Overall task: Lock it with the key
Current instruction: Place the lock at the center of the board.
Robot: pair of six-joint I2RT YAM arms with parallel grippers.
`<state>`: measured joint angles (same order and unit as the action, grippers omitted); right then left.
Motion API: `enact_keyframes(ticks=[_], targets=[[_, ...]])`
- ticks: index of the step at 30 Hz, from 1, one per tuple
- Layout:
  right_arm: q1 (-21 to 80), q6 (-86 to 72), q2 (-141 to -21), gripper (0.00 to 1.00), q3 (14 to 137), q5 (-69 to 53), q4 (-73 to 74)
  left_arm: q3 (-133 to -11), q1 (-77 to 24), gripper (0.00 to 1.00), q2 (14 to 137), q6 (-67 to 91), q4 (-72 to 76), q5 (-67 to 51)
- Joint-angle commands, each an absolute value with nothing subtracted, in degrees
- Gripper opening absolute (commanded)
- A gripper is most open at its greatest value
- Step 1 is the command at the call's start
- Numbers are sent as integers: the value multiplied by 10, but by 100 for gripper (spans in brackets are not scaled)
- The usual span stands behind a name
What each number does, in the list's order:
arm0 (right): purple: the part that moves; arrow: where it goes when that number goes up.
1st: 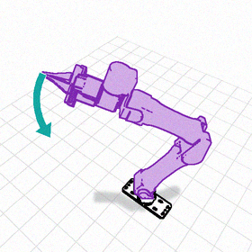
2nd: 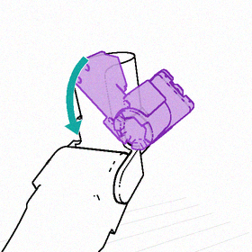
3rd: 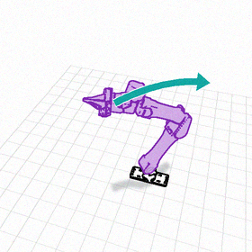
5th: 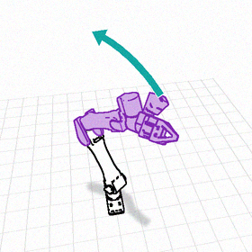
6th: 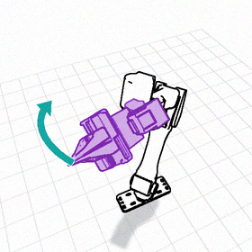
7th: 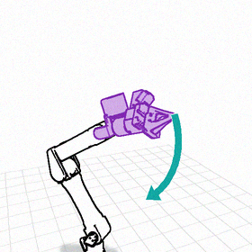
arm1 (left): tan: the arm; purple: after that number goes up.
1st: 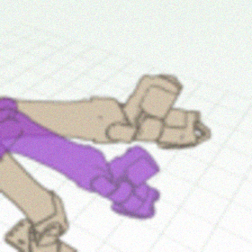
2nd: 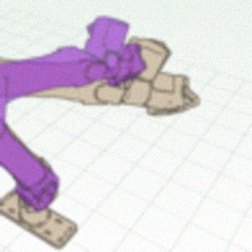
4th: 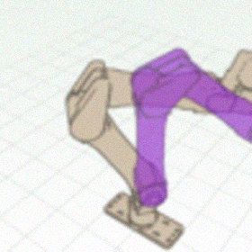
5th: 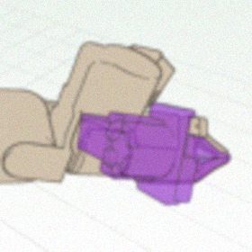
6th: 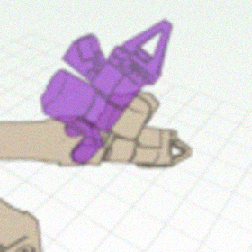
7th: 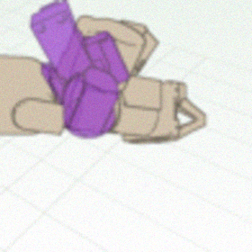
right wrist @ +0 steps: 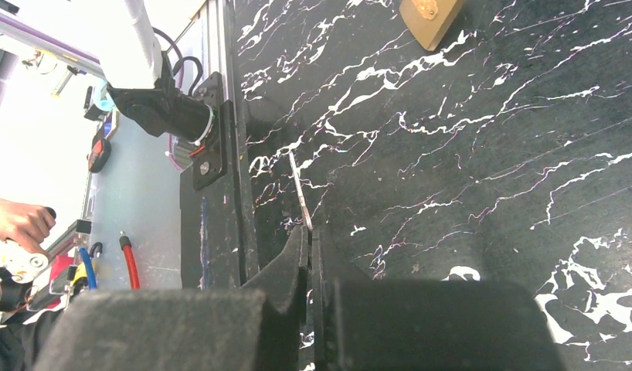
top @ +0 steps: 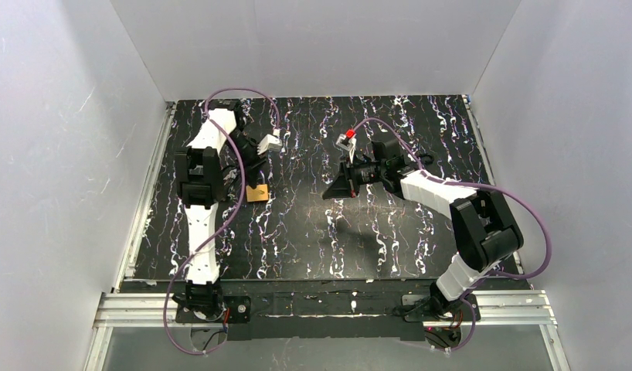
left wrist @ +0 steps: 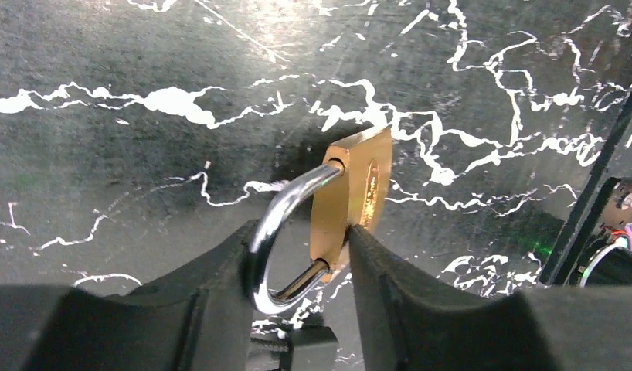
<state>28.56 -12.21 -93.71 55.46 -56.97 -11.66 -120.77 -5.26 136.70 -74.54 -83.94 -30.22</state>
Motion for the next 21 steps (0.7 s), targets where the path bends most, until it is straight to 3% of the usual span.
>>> enact_keyframes(ticks=[1,7,8,10,11,16,21], targets=[[284,-118,-940,1,570,-578,-119,-1228,-60,46,1376,-738,-822,-296],[284,-120,-941,1,579,-568,-118,-1238,-64,61,1364,-713,-801,-321],[284,-122,-941,1,582,-564,-117,-1233,-65,69,1357,-707,-798,-325],[284,-122,-941,1,589,-556,-113,-1217,-65,95,1336,-690,-787,-332],[284,-122,-941,1,595,-553,-109,-1205,-65,98,1324,-685,-781,-335],[289,-94,-947,1,645,-506,-72,-1170,-49,98,1239,-608,-733,-360],[306,-74,-991,1,727,-448,-42,-1144,32,98,1136,-424,-649,-479]])
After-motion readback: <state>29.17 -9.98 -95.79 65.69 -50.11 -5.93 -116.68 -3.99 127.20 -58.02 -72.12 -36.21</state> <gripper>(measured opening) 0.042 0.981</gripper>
